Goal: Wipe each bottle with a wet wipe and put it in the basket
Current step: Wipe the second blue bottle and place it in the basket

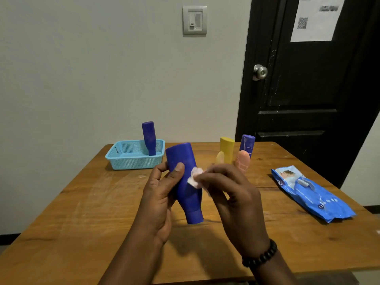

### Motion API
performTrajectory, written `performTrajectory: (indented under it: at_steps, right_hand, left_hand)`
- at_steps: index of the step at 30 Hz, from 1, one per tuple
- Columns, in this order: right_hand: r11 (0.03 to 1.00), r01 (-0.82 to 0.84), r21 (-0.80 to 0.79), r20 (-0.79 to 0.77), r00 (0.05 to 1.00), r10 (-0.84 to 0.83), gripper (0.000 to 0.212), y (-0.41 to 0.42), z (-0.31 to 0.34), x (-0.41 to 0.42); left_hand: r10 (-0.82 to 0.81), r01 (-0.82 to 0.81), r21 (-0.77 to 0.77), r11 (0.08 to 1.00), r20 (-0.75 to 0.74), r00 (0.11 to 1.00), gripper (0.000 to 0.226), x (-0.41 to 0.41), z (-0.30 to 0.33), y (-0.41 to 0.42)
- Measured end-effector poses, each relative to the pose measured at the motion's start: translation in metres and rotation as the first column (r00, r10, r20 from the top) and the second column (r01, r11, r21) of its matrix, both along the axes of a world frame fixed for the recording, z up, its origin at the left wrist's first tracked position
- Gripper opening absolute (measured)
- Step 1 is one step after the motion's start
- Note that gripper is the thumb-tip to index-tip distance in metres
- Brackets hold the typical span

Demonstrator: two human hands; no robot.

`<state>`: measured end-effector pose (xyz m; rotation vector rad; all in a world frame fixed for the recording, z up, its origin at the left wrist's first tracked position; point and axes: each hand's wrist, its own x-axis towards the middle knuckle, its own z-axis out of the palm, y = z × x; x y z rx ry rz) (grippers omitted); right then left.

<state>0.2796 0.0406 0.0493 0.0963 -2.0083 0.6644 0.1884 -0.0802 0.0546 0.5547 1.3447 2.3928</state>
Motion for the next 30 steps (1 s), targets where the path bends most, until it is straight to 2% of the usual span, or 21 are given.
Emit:
performTrajectory:
  at_steps: [3,7,10,14,18,21,25,28,30]
  right_hand:
    - [0.996,0.083,0.034,-0.042,0.996,-0.082,0.024,0.003,0.023,-0.014]
    - [0.987,0.142,0.071,-0.019,0.99,-0.141,0.03,0.009,0.044,-0.028]
    - [0.98,0.145,0.134,-0.024,0.989,-0.143,0.041,0.008,0.045,-0.031]
    - [0.968,0.13,0.213,0.019,0.99,-0.137,0.041,0.003,0.029,-0.027]
    - [0.978,0.093,0.188,0.057,0.993,-0.106,0.037,-0.001,0.002,-0.017]
    - [0.98,0.059,0.193,0.105,0.991,-0.08,0.025,0.004,-0.015,-0.01]
    - [0.991,0.043,0.128,0.146,0.987,-0.062,0.019,0.012,-0.011,-0.007]
    - [0.992,0.091,0.086,0.082,0.992,-0.098,0.033,0.009,0.01,-0.013]
    - [0.99,0.102,0.095,0.046,0.993,-0.107,0.035,0.003,0.025,-0.02]
  left_hand:
    - [0.024,-0.033,-0.106,0.994,-0.083,0.996,0.049,0.003,-0.001,0.001]
    - [0.055,-0.083,-0.188,0.979,-0.151,0.987,0.036,0.002,0.0,0.001]
    - [0.074,-0.116,-0.215,0.97,-0.194,0.978,0.026,0.002,0.002,0.001]
    - [0.115,-0.156,-0.2,0.967,-0.201,0.973,0.029,-0.001,0.005,0.0]
    - [0.189,-0.214,-0.171,0.962,-0.153,0.97,0.029,-0.006,0.003,0.0]
    - [0.244,-0.263,-0.165,0.951,-0.128,0.961,0.025,-0.009,-0.002,-0.001]
    - [0.26,-0.279,-0.165,0.946,-0.128,0.957,0.02,-0.011,-0.007,-0.002]
    - [0.226,-0.262,-0.202,0.944,-0.185,0.957,0.021,-0.01,-0.008,0.0]
    - [0.205,-0.274,-0.246,0.93,-0.273,0.94,0.023,-0.007,-0.009,0.001]
